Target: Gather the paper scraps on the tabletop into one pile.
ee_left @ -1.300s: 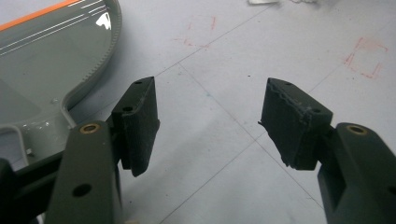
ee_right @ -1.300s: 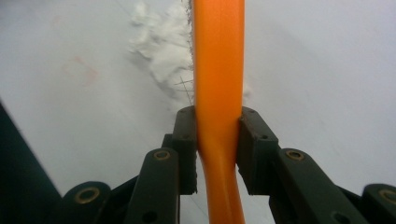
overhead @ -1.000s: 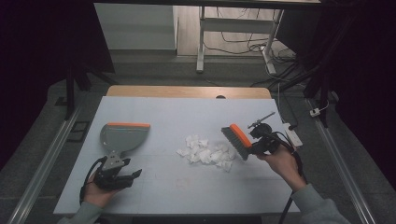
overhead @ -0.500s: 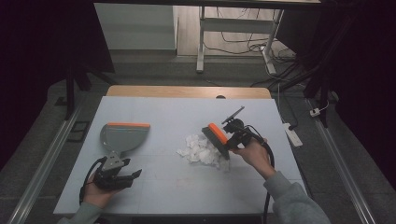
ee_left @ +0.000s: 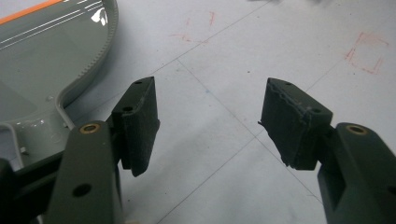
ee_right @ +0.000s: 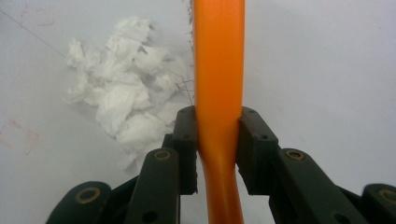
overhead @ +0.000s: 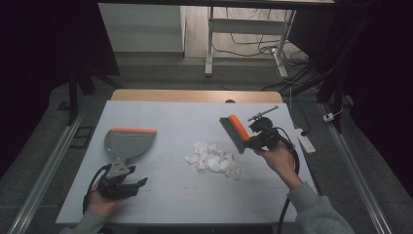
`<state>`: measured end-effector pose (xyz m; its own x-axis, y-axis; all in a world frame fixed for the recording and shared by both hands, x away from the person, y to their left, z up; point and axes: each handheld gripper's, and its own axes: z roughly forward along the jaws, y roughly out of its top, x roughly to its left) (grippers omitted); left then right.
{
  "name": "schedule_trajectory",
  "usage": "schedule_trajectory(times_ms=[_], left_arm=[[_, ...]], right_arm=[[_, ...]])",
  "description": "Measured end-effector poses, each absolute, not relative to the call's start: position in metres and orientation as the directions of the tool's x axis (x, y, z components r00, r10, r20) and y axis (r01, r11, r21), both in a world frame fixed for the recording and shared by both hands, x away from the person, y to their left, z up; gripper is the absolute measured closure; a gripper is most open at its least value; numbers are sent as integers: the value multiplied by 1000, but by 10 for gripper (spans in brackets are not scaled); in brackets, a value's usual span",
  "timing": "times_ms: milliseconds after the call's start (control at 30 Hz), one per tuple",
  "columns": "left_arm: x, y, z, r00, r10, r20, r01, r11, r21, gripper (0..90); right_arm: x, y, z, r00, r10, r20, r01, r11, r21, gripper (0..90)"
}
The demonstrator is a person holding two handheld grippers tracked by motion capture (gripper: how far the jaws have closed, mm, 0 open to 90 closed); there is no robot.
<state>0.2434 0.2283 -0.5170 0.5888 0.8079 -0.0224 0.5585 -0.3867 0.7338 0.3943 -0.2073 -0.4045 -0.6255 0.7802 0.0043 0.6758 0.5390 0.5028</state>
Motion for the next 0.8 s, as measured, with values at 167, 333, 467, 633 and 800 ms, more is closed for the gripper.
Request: schedule_trajectory(times_ms=[167, 333, 467, 633, 800], left_arm=[[243, 229, -516, 587, 809, -23, 557, -383, 737, 372], [243, 228, -516, 593, 805, -23, 553, -386, 739, 371], [242, 227, -516, 597, 802, -20, 549, -390, 739, 371], [241, 228, -515, 596, 802, -20, 546, -388, 742, 372], [242, 227, -515, 596, 803, -18, 547, -390, 741, 372]], right_arm=[[380, -224, -403, -604, 797, 10, 706, 530, 469, 710], [362, -230, -421, -580, 814, 37, 765, 528, 369, 710], [350, -223, -430, -583, 809, 72, 781, 534, 323, 710], [354, -204, -443, -577, 810, 105, 791, 523, 317, 710], [369, -183, -444, -595, 793, 131, 773, 520, 364, 710]])
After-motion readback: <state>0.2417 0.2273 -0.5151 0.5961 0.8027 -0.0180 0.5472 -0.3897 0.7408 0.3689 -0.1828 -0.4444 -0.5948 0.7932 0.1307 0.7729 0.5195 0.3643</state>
